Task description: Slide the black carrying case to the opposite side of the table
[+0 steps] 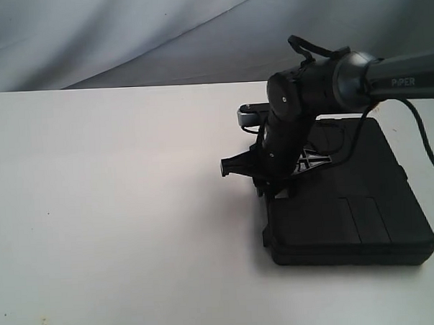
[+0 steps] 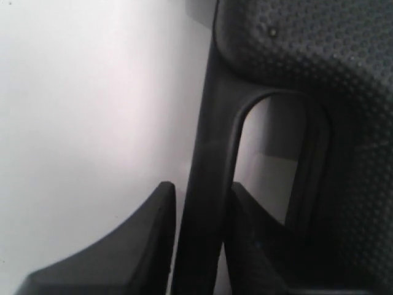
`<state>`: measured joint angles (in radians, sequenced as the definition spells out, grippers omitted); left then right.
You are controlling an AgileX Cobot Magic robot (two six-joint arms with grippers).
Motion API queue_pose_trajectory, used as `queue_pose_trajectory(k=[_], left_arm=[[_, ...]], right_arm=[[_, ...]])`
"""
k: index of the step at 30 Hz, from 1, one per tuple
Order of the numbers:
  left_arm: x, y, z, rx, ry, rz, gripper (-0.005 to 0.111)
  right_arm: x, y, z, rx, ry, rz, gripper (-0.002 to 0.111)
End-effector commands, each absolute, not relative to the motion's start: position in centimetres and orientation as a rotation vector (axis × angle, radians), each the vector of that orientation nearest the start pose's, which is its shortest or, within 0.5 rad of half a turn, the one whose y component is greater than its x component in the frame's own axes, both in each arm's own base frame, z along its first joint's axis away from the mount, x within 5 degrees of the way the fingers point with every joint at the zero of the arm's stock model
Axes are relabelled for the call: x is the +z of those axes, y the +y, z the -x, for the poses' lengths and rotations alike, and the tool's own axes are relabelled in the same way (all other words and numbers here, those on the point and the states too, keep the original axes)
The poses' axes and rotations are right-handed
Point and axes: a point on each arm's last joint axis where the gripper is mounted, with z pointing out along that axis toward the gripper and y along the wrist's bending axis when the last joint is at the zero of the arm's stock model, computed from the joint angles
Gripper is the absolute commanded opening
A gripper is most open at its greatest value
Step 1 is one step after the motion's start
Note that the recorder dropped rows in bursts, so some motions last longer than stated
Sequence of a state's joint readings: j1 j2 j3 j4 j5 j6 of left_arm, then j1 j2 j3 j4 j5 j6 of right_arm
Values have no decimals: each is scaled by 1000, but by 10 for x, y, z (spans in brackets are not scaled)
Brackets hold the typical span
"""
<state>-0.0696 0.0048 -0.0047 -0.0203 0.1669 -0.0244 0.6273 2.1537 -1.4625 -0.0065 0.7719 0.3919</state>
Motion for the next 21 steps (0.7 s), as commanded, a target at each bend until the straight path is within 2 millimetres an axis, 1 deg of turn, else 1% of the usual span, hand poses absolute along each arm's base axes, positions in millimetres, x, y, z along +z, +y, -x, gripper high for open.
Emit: queue_pose_trajectory(k=[1,3,11,14,21], left_arm=[[199,-4,-56,-93,1646,-27,0],[199,-4,-56,-93,1646,-27,0],[199,-4,-56,-93,1646,-27,0],[199,-4,-56,-93,1646,-27,0],[199,-4,-56,-93,1646,-27,0]], right_arm=[[125,249,-346,138,2930,349,8],[125,249,-346,141,2929,342,0],[125,251,-348,168,2915,266,0],[126,255,-348,220,2905,226,0],[126,260,-347,240,2889,211,0]])
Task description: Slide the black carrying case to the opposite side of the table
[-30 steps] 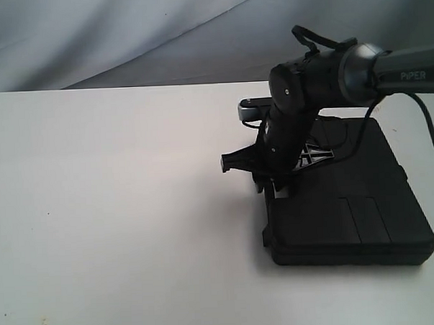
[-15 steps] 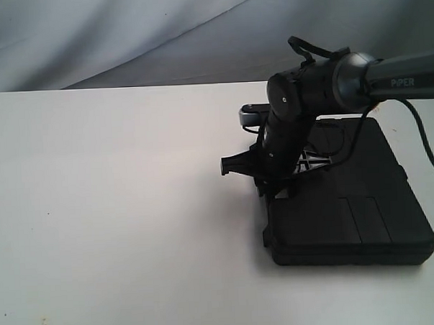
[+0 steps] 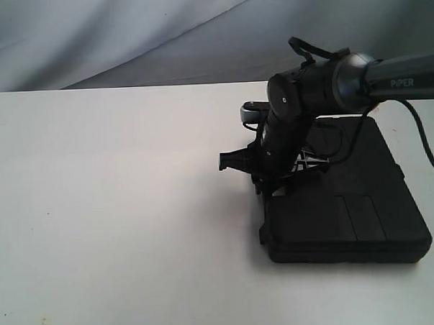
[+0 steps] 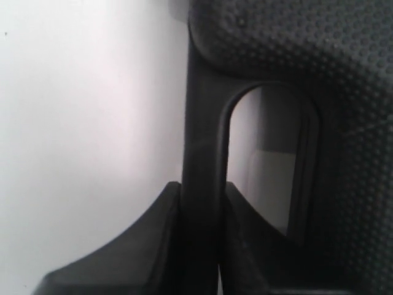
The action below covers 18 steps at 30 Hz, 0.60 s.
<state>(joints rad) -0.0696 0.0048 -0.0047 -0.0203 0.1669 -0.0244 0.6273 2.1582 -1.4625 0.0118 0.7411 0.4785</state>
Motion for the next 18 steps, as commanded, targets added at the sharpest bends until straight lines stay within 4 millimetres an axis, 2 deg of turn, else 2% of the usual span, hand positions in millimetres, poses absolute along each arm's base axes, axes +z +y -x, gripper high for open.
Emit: queue_pose_trajectory(k=[1,7,18], left_arm=[[199,-4,-56,-93,1646,-27,0],[199,-4,-56,-93,1646,-27,0],[199,-4,-56,-93,1646,-27,0]], right_arm=[[126,260,-347,242,2888,207,0],[120,277,-348,226,2923,221,0],[115,338,-354,351,2920,268,0]])
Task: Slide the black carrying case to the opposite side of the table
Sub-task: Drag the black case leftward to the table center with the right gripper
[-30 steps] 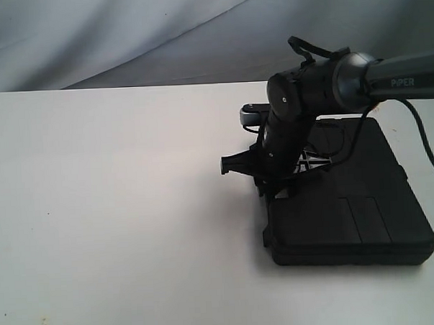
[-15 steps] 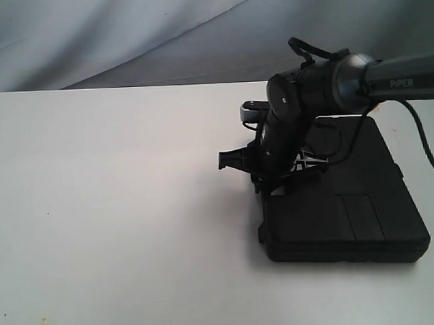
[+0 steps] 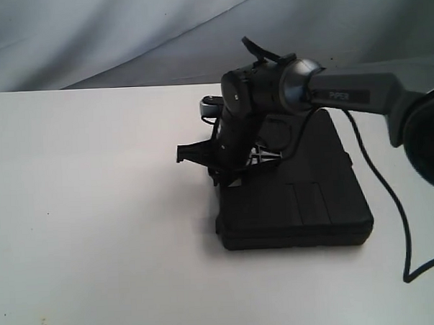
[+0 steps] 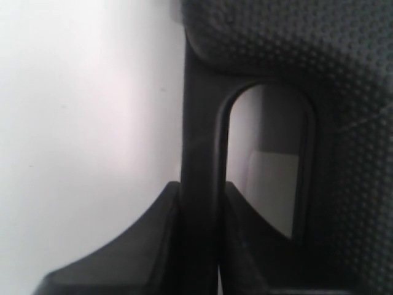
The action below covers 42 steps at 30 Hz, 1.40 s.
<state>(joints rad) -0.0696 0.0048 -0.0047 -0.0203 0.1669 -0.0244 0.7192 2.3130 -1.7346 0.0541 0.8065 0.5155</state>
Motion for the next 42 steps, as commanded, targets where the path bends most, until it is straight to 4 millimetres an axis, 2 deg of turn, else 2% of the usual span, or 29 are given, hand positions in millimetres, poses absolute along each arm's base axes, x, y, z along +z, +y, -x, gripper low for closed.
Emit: queue_pose_trajectory(k=[1,5,15,32,36,38,42], left_arm=[[199,-4,-56,-93,1646,-27,0],[199,-4,-56,-93,1646,-27,0],[199,-4,-56,-93,1646,-27,0],[199,-4,-56,-93,1646,-27,0],[199,-4,-56,-93,1646,-27,0],[199,-4,-56,-93,1646,-27,0],[199,-4,-56,-93,1646,-27,0]], right_arm=[[112,343,-352,348,2927,274,0],[112,357,-352,370,2926,258,0],[108,374,-353,478,2918,71,0],[103,376,-352,482,2924,46,0],[103,376,-352,479,2916,93,0],[103,376,-352,477,2914,103,2],[103,376,-352,475,2912,117,19]])
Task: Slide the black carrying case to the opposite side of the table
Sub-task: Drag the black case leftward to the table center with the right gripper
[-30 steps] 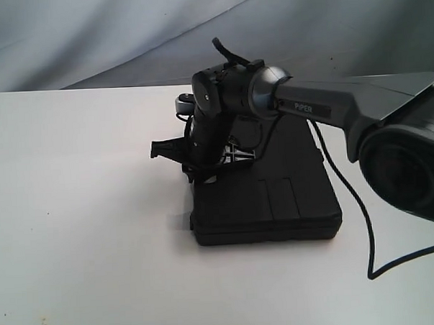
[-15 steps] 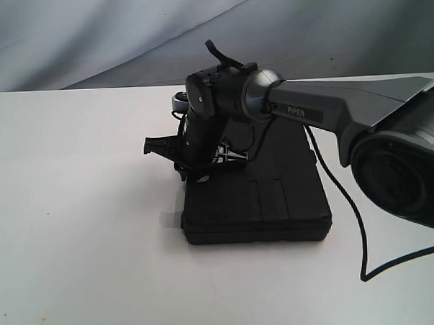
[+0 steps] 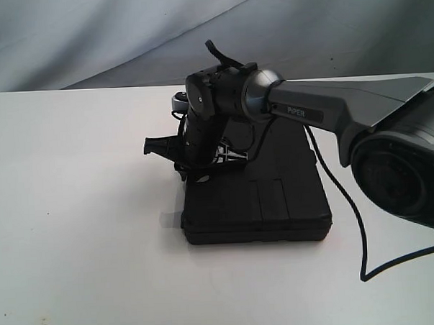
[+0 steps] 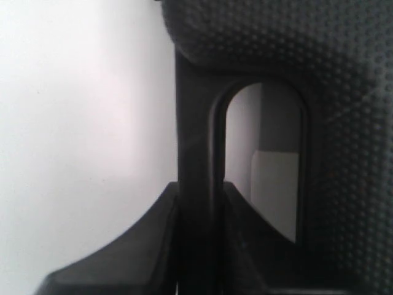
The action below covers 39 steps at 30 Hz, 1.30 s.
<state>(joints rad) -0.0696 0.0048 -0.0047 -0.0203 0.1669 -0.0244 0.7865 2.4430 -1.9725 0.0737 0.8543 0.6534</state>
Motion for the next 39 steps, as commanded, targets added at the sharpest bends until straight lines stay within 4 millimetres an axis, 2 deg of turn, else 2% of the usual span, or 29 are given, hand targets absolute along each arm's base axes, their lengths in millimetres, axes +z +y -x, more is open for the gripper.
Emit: queue_pose_trajectory(k=[1,4,7,14,21,32,34,39], left_arm=[[199,-4,-56,-93,1646,-27,0],[199,-4,-56,-93,1646,-27,0],[199,-4,-56,-93,1646,-27,0],[199,-4,-56,-93,1646,-27,0],[199,-4,-56,-93,1646,-27,0],[199,-4,-56,-93,1646,-27,0],[199,-4,-56,-93,1646,-27,0],[199,-4,-56,-93,1646,-27,0]], right_arm=[[103,376,-352,475,2912,117,24],[103,376,-352,467,2911,125,36],[103,376,-352,464,2915,119,41],[115,372,-353,415,2899,139,41],[140,363,-352,312,2868,178,41],[181,362,-348,306,2775,230,41],[193,362,-343,310,2759,245,40],[216,355,-329,338,2722,266,18]])
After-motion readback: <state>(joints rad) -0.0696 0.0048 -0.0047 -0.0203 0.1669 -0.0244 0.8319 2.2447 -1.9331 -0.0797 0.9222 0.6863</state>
